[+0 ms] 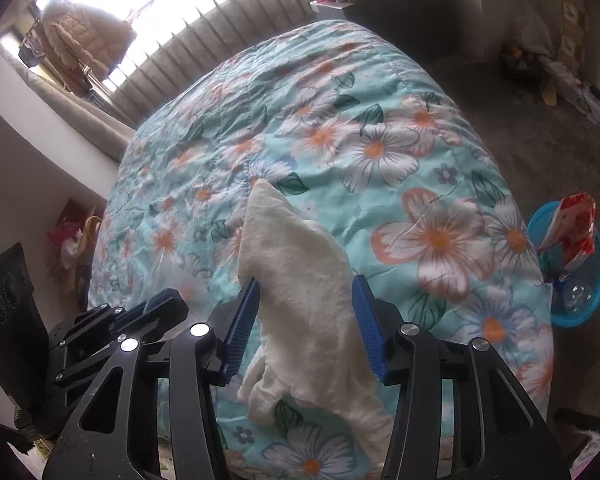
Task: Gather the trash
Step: 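Lift the gloves and clear cup off the quilt with both tools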
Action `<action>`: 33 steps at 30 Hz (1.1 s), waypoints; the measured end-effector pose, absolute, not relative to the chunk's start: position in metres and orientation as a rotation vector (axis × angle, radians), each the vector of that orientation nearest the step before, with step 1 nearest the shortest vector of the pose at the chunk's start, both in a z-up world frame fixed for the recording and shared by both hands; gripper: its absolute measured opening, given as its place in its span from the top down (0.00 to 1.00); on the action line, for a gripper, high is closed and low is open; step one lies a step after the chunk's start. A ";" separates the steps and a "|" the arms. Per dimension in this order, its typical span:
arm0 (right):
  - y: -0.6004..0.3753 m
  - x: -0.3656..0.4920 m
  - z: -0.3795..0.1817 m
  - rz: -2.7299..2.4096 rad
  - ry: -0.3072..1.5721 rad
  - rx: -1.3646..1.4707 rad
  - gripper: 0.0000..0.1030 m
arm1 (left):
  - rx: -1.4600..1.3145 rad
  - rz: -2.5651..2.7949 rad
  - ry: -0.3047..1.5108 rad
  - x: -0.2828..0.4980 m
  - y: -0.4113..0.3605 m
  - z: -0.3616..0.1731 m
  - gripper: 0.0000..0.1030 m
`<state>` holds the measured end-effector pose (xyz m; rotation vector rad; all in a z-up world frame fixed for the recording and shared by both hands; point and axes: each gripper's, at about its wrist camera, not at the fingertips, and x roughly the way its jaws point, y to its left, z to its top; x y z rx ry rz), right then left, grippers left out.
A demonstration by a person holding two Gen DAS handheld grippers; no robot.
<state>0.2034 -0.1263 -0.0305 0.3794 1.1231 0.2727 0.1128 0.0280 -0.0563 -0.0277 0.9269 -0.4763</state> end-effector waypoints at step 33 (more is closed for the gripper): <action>-0.152 0.188 -0.030 0.330 1.122 0.552 0.98 | 0.057 -0.446 0.879 0.112 0.021 -0.052 0.90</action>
